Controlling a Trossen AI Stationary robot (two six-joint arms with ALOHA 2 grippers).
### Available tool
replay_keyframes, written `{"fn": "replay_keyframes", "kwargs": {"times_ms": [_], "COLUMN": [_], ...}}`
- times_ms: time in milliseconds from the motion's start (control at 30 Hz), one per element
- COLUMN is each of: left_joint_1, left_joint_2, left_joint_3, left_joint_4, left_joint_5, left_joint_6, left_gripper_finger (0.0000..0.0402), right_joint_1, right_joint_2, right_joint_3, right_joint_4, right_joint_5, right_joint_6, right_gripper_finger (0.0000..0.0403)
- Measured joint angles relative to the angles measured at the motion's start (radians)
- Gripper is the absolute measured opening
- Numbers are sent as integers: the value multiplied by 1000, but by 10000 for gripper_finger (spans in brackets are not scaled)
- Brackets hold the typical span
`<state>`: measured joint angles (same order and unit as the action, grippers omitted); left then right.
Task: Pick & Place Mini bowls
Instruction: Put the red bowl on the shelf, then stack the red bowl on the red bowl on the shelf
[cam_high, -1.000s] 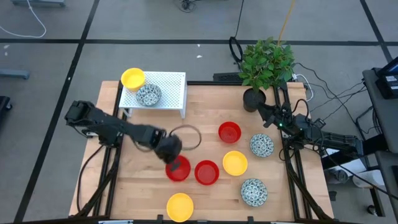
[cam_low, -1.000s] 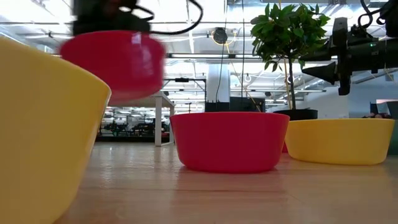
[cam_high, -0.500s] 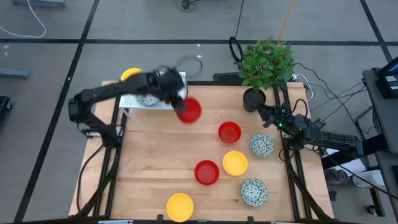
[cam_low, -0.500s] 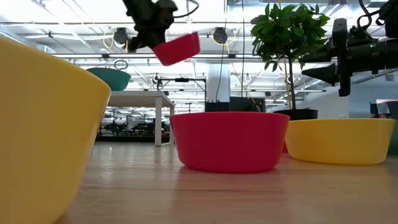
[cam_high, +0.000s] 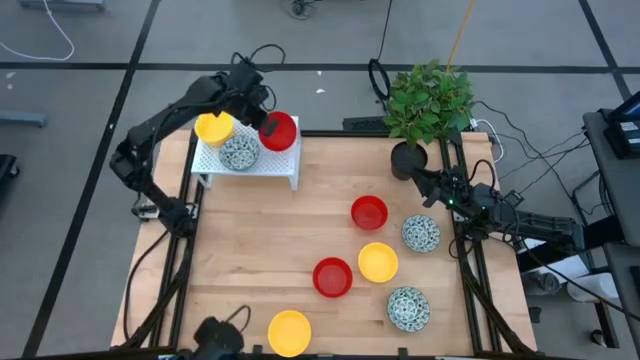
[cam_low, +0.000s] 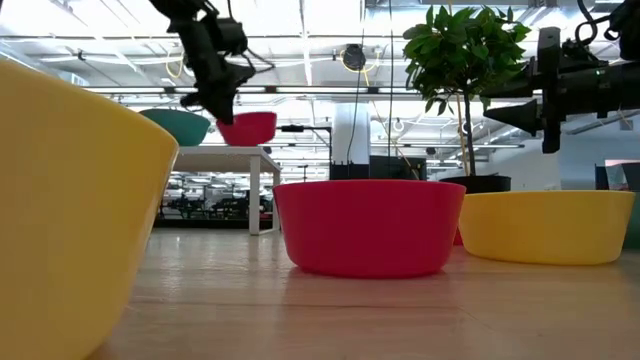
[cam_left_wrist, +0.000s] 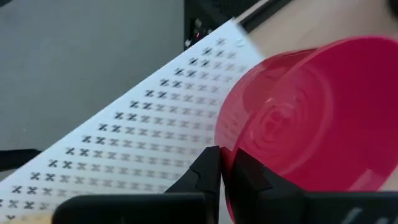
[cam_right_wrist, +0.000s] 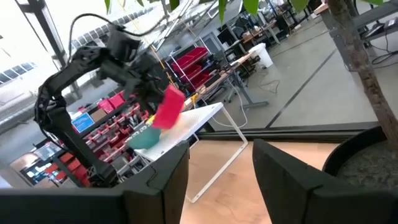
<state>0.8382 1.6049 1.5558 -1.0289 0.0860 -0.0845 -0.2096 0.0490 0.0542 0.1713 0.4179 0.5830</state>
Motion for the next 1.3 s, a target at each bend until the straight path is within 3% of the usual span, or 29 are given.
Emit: {"fn": "replay_keyframes", "kwargs": {"times_ms": [367, 533, 800, 967, 1133, 1300], "left_joint_1": [67, 78, 70, 70, 47, -10], "left_joint_2": [69, 71, 71, 71, 70, 67], "left_joint_3": [0, 0, 3, 85, 204, 281], "left_joint_4": [14, 13, 63, 39, -7, -32], "left_joint_5": [-6, -70, -72, -70, -49, 47], "left_joint_6": [102, 103, 103, 103, 76, 23], "left_gripper_finger": [9, 49, 135, 180, 204, 209], "right_joint_1": [0, 0, 0, 0, 0, 0], "right_joint_2": [73, 100, 114, 124, 190, 315], "right_joint_3": [0, 0, 0, 15, 115, 240], "right_joint_4": [68, 95, 118, 160, 40, -101], "right_joint_5": [6, 6, 5, 0, -1, -60], "right_joint_6": [-21, -22, -22, -23, -96, -181], "right_gripper_finger": [164, 164, 164, 165, 165, 165]}}
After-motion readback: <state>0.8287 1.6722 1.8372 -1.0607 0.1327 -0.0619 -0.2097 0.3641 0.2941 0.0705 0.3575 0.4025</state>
